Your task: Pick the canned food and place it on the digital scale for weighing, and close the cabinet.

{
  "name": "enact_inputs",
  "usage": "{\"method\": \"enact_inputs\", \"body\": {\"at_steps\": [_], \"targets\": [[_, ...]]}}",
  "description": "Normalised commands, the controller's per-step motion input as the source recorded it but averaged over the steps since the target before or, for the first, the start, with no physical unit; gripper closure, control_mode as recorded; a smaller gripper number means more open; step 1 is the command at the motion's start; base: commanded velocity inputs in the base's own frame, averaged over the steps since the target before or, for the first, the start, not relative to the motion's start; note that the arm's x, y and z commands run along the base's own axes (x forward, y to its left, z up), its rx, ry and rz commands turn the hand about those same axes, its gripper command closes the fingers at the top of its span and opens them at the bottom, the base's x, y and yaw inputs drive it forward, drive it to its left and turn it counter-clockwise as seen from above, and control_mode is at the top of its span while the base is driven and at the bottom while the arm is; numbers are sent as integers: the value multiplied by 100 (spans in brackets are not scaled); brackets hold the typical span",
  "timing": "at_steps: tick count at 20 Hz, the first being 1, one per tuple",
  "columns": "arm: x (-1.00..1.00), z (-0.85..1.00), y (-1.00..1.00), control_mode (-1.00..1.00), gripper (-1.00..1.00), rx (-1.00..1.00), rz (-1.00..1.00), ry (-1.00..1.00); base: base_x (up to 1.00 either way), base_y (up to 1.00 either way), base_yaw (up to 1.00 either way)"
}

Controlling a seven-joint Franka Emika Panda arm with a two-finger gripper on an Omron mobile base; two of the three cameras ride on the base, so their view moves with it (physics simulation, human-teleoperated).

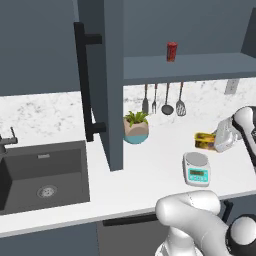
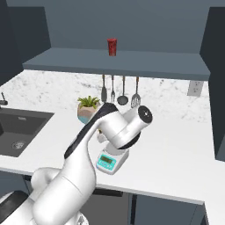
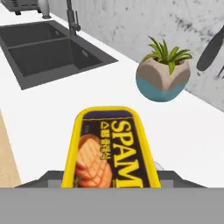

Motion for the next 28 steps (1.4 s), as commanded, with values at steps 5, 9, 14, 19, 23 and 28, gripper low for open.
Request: {"method": "enact_inputs", "body": {"at_steps": [5,9,14,19,23,28], "targets": [[32,-50,-30,-100,100,15,31,-3,0,0,0],[42,-48,-4,-100,100,5,19,0,0,0,0],[42,-44,0,-100,100,0,9,0,0,0,0],[35,-46,0,-100,100,0,1,2,0,0,0],[33,-45,0,-100,100,0,0,1,0,0,0],[28,-39,-1,-100,100,0,0,0,0,0,0]]}}
